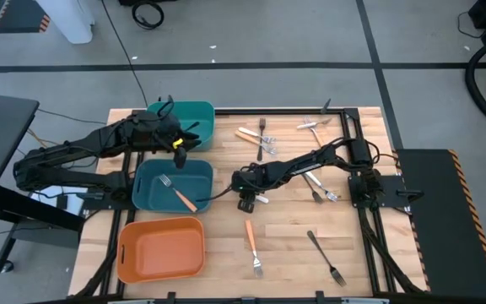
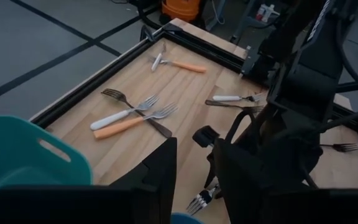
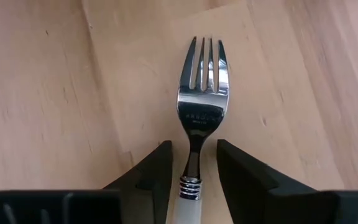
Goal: Sort silverware by color (type)
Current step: Put the white fork into the orange bin
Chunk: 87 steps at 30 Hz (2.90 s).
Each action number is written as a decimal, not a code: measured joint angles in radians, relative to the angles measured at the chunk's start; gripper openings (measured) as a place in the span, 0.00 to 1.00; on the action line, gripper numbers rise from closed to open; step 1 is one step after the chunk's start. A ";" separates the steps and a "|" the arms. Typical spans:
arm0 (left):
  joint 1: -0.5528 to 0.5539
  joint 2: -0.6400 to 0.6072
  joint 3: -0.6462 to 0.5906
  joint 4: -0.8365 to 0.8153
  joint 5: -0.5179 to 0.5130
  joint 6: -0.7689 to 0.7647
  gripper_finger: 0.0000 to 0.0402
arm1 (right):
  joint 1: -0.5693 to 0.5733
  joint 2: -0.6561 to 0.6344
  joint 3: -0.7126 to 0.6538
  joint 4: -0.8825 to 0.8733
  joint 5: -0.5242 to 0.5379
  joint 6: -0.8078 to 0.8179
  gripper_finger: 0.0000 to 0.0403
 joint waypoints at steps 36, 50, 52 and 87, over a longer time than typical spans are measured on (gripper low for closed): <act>-0.001 0.001 0.000 0.250 0.000 -0.120 0.29 | -0.151 -0.577 -0.006 0.544 -0.067 -0.140 0.00; -0.002 0.001 0.000 0.497 0.094 -0.240 0.29 | -0.152 -0.546 -0.006 0.682 -0.175 -0.085 0.00; -0.002 0.002 0.000 0.507 0.115 -0.244 0.29 | -0.152 -0.547 -0.006 0.681 -0.175 -0.082 0.00; 0.000 0.110 0.000 0.638 0.244 -0.242 0.29 | -0.149 -0.547 -0.006 0.677 -0.175 -0.082 0.00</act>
